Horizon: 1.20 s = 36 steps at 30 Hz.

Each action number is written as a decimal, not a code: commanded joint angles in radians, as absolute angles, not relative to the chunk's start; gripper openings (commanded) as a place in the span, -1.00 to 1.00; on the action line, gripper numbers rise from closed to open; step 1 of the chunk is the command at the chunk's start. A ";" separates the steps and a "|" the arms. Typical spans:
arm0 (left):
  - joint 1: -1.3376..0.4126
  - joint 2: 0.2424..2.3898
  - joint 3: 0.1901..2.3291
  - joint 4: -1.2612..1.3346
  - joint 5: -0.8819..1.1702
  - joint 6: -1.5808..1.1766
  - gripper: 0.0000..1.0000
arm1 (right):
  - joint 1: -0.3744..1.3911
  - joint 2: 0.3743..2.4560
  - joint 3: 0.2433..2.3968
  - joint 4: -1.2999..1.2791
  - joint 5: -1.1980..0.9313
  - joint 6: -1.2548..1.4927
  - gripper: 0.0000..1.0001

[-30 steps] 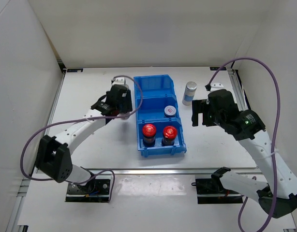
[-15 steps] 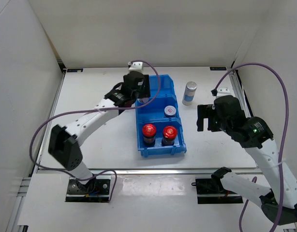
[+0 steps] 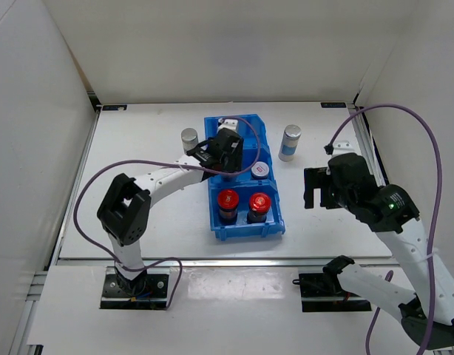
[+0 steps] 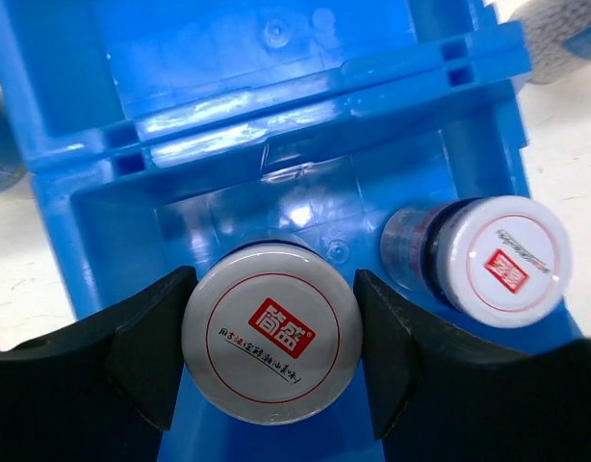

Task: Organize the condiment bottles

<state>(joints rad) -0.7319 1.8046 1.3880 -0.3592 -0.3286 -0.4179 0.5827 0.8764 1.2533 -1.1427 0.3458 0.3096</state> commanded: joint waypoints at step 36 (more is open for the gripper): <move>-0.684 1.080 1.199 -0.482 -0.428 -0.293 1.00 | 0.522 1.207 0.762 -0.640 -0.026 0.615 0.60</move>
<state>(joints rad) -0.7235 1.1328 1.3071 -0.4171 -0.3676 -0.3477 0.5365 1.1881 0.7811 -0.7349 0.0280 0.5980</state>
